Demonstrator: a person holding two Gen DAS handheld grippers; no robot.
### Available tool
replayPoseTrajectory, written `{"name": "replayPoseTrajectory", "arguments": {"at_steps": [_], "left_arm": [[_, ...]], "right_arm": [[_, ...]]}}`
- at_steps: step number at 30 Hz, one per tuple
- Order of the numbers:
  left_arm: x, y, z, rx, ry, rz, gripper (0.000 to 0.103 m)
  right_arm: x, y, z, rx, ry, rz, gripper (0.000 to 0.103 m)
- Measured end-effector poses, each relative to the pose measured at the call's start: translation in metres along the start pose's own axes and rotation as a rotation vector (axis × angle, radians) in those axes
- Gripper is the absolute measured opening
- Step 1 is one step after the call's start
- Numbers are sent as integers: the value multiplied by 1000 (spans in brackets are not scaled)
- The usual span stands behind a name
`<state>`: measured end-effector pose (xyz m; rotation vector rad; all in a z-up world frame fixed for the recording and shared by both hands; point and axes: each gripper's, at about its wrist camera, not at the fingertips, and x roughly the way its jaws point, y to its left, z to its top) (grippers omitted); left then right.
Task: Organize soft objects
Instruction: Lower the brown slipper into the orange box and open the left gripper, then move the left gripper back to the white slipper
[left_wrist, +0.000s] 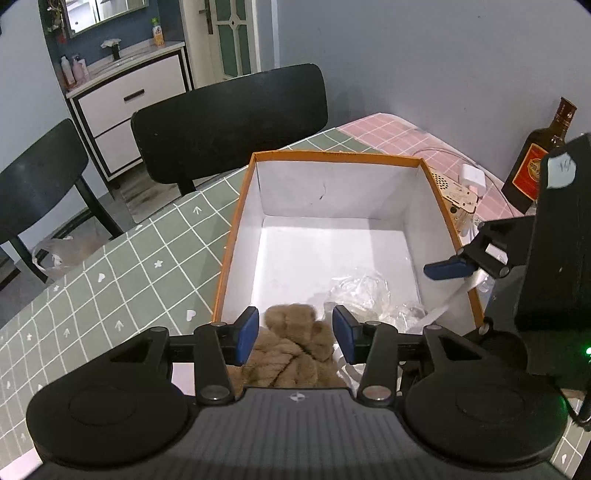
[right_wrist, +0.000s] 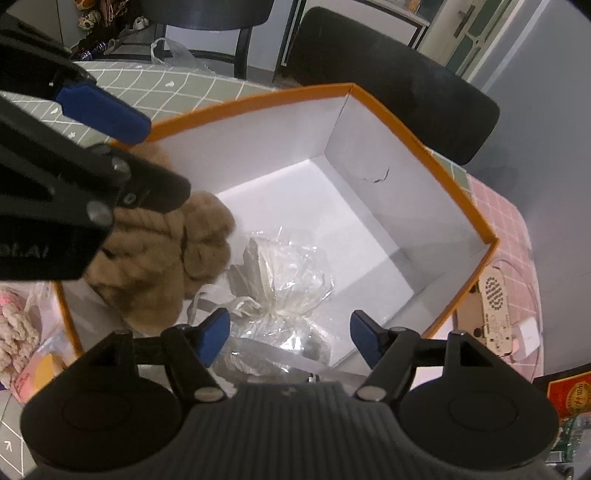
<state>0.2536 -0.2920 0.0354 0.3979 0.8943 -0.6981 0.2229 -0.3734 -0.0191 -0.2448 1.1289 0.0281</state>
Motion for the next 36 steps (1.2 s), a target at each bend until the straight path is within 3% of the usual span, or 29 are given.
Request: {"name": "replayPoseTrajectory", "arguments": {"at_steps": [21, 27, 33, 36], "left_arm": [[-92, 12, -27, -7, -79, 36, 56], [-110, 12, -51, -32, -96, -14, 57], [-113, -11, -79, 31, -79, -40, 58], [-113, -5, -97, 18, -68, -73, 65]], "right_arm": [[-94, 45, 0, -67, -98, -38, 73], [-111, 73, -13, -98, -111, -16, 73], [-121, 93, -41, -139, -76, -32, 78], [-120, 94, -55, -132, -65, -25, 78]]}}
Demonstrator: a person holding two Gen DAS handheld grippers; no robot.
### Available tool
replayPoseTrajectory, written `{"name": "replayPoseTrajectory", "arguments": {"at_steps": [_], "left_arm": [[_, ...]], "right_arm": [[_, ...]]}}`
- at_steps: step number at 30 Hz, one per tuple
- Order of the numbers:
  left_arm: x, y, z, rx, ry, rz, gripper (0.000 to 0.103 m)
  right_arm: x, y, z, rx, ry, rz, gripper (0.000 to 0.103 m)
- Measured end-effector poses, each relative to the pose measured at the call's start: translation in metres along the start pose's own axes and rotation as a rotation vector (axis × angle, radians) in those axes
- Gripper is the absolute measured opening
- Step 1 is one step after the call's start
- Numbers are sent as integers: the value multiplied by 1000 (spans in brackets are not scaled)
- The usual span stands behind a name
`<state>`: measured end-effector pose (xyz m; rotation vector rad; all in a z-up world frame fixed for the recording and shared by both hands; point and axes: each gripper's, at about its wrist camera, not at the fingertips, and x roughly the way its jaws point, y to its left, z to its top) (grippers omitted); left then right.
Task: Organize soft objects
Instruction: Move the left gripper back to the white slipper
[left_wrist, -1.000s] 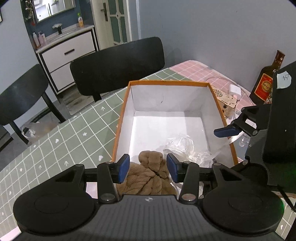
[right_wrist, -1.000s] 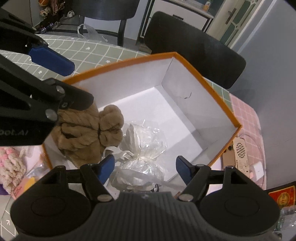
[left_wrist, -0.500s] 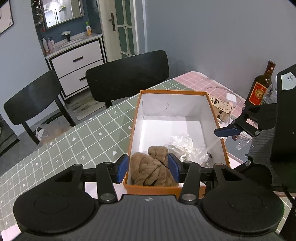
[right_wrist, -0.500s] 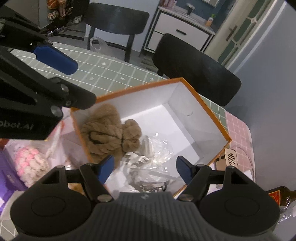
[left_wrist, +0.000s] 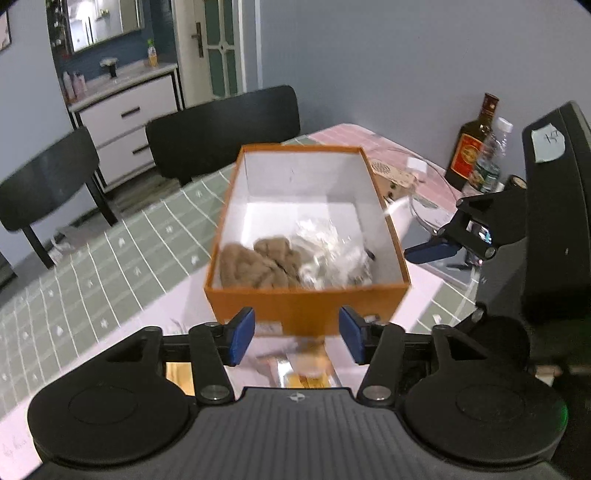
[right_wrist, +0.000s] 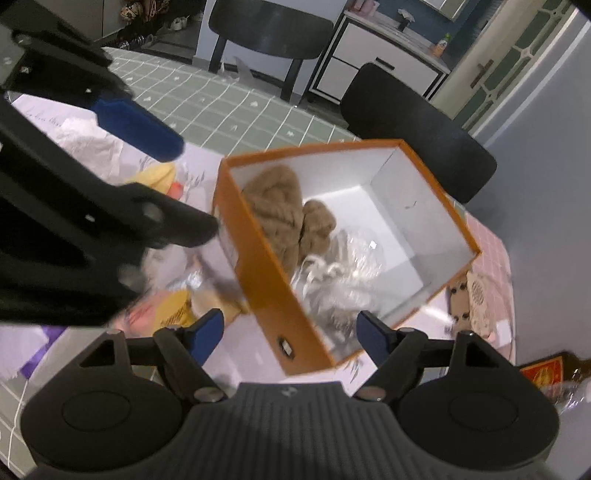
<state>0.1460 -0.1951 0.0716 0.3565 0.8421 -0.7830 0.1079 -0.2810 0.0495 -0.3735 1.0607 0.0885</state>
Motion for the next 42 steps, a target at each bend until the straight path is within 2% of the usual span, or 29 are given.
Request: {"name": "replayPoseTrajectory", "arguments": {"at_steps": [5, 9, 15, 19, 27, 30, 32, 34, 38, 42], "left_arm": [[0, 32, -30, -49, 36, 42, 65], [-18, 64, -67, -88, 36, 56, 65], [-70, 112, -141, -190, -5, 125, 65], [-102, 122, -197, -194, -11, 178, 68], [-94, 134, -274, -259, 79, 159, 68], [-87, 144, -289, -304, 82, 152, 68], [-84, 150, -295, -310, 61, 173, 68], [-82, 147, -294, -236, 28, 219, 68], [-70, 140, -284, -37, 22, 284, 68], [-62, 133, -279, 106, 20, 258, 69]], "right_arm": [[13, 19, -21, -24, 48, 6, 78], [18, 35, -32, -31, 50, 36, 78], [16, 61, -56, -70, 53, 96, 78], [12, 78, -75, -86, 48, 133, 79], [15, 93, -101, -56, 56, 184, 81], [21, 88, -101, -3, 56, 185, 81], [24, 86, -98, 23, 54, 182, 81], [28, 83, -93, 38, 52, 170, 81], [35, 81, -82, 52, 48, 163, 82], [42, 82, -76, 62, 45, 167, 82]]}}
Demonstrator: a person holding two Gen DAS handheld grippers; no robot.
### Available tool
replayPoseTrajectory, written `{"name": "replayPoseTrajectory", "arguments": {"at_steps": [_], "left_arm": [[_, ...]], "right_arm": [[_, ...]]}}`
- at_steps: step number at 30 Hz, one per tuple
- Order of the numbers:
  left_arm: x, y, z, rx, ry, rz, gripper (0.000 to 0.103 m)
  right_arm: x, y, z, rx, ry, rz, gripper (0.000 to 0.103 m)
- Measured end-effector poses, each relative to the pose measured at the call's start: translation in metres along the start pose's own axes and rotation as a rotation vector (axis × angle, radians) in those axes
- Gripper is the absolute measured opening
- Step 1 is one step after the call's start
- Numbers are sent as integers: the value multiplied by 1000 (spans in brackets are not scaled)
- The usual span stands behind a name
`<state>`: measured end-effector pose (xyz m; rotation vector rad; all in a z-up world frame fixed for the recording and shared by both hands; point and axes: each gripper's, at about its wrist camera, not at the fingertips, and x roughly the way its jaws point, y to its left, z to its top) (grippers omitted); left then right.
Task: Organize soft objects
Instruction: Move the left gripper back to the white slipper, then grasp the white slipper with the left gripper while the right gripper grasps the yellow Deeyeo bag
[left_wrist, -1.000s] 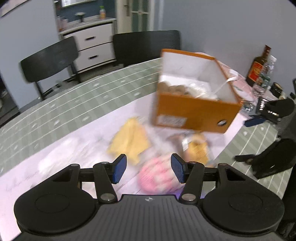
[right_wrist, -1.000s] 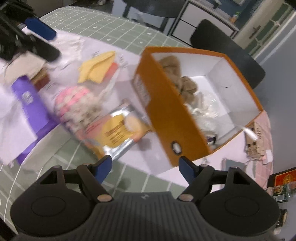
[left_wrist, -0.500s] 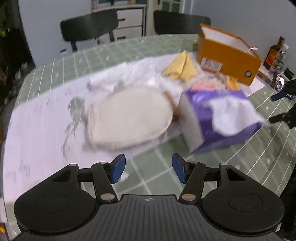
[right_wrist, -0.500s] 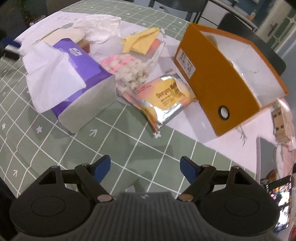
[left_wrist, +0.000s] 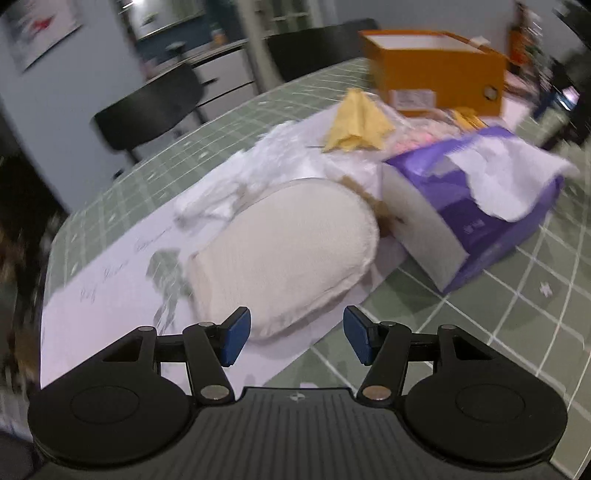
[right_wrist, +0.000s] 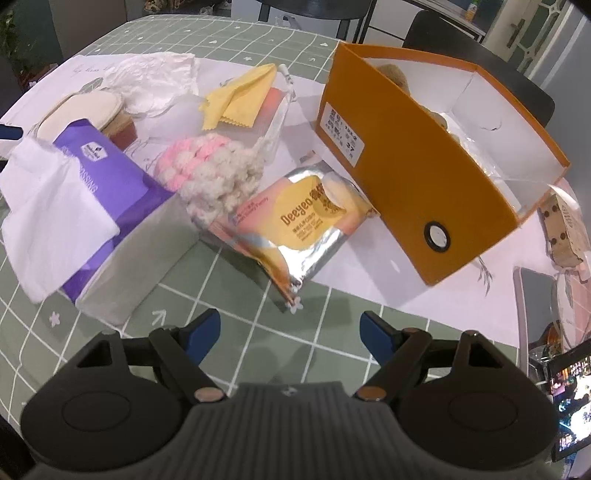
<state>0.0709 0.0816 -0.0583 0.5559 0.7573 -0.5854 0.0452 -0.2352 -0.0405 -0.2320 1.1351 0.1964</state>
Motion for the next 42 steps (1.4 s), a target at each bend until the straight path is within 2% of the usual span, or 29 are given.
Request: {"name": "replayPoseTrajectory", "arguments": {"at_steps": [3, 9, 12, 13, 14, 17, 21, 23, 31, 35, 40, 42], "left_arm": [[6, -13, 3, 109, -20, 4, 73], [28, -31, -1, 311, -63, 82, 72], [39, -34, -5, 359, -45, 113, 70], [39, -32, -5, 350, -53, 112, 69], [39, -29, -5, 335, -47, 103, 63], [34, -20, -4, 291, -57, 66, 54], [31, -11, -4, 231, -32, 31, 29], [27, -2, -5, 181, -22, 11, 24], [5, 20, -10, 38, -37, -26, 15], [3, 27, -9, -5, -47, -21, 11], [0, 37, -5, -78, -106, -20, 11], [-3, 35, -1, -67, -150, 20, 18]], "right_arm": [[3, 0, 2, 8, -8, -2, 82], [9, -7, 9, 58, -3, -4, 82], [10, -9, 11, 82, -12, 1, 83], [10, -10, 12, 92, -13, 5, 83], [11, -10, 12, 104, -15, 9, 86], [14, -14, 15, 169, -29, 29, 87], [22, -21, 24, 295, -51, 65, 93], [28, -23, 29, 356, -62, 66, 93], [58, -29, 46, 512, -91, 27, 93], [71, -34, 48, 565, -84, 24, 92], [79, -35, 48, 558, -83, 8, 89], [79, -35, 48, 556, -83, 14, 87]]}}
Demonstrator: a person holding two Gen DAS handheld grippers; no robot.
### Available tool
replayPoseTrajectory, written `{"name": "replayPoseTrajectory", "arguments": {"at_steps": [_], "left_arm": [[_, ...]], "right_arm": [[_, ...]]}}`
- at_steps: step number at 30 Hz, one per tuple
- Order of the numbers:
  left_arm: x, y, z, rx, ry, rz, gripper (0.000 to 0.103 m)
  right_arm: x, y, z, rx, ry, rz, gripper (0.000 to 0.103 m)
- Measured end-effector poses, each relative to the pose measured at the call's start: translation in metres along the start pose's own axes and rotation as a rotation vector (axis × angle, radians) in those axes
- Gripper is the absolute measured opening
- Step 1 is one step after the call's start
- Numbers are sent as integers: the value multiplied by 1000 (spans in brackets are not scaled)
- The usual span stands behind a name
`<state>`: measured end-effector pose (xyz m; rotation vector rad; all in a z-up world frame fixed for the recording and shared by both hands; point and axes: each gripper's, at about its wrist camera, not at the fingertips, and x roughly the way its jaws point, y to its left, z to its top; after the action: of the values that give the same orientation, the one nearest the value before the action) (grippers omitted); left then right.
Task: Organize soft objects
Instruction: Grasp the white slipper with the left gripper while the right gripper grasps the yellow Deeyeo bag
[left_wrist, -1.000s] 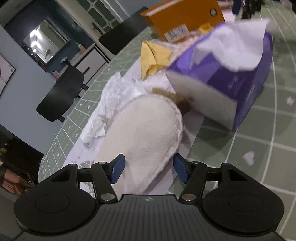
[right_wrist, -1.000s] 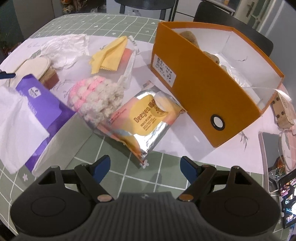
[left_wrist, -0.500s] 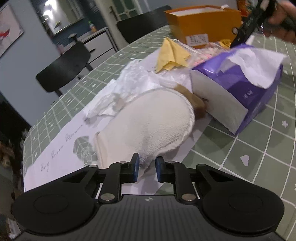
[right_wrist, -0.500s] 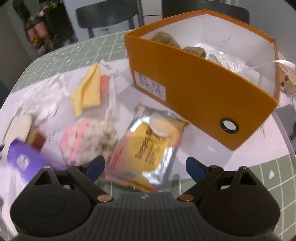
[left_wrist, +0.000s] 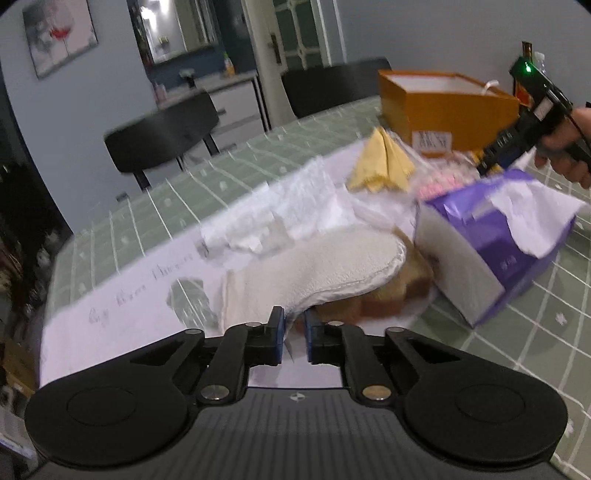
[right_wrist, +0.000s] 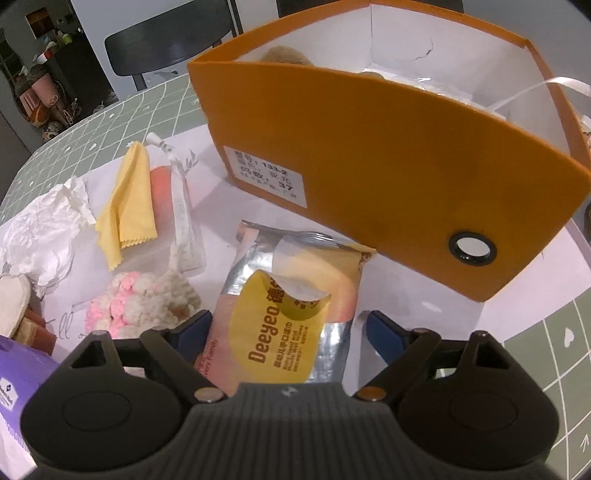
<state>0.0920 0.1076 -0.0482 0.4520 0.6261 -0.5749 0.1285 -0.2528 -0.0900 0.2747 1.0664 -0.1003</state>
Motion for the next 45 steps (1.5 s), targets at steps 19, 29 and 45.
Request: {"name": "replayPoseTrajectory", "arguments": {"at_steps": [19, 29, 45], "left_arm": [[59, -16, 34, 118, 91, 41, 29], [27, 5, 22, 40, 111, 87, 6], [-54, -67, -53, 284, 243, 11, 6]], "right_arm": [[8, 11, 2, -120, -13, -35, 83], [-6, 2, -6, -216, -2, -38, 69], [-67, 4, -95, -443, 100, 9, 66]]}}
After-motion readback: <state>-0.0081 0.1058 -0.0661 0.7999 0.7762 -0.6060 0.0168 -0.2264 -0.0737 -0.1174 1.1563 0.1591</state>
